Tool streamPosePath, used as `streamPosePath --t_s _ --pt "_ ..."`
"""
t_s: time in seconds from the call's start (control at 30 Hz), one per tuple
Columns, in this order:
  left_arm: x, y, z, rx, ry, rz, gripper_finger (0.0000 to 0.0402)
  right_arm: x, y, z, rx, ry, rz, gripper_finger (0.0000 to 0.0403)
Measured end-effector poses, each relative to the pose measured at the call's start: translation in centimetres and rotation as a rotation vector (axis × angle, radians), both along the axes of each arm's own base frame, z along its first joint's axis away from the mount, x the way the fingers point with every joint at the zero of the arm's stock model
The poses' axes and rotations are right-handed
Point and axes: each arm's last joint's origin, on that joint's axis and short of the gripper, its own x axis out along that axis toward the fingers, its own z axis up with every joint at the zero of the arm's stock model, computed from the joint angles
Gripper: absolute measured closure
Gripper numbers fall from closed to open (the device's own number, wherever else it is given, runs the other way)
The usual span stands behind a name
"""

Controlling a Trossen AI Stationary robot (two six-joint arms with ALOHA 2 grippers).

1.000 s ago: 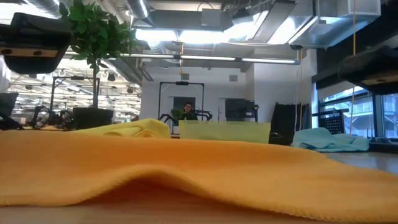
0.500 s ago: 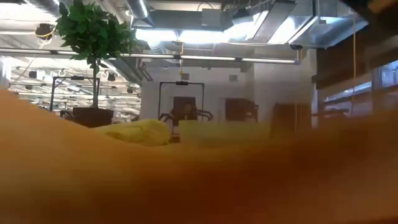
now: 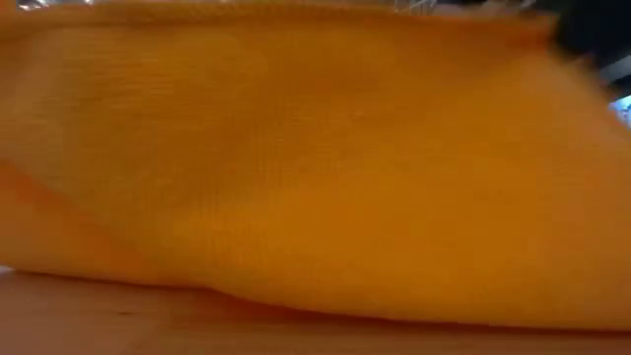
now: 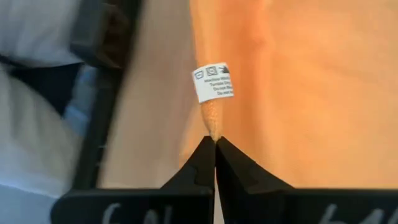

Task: Fold microfiber towels
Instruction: Fold the orange microfiber cloth

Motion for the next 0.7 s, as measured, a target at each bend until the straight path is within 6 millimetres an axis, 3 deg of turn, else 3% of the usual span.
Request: streamPosePath --t_s 0.17,0.37,0.53,0.7 --pt "0.3 1.5 -0.8 0.029 0.022 0.043 0.0401 -0.1 -2.2 -0.7 -0.026 0.023 -0.073 0.0399" --pt "-0.2 4.7 -1.8 0.005 0.011 0.122 0.0401 -1.5 -4.1 -1.2 -0.07 0.01 -0.155 0.0399" --pt "-0.5 7.2 -0.9 -0.054 -0.075 0.148 0.0401 -3.0 -5.6 0.2 -0.092 -0.088 -0.224 0.0399" --pt "-0.8 8.3 0.9 -0.084 -0.149 0.15 0.0401 -3.8 -6.3 1.9 -0.055 -0.183 -0.251 0.0399"
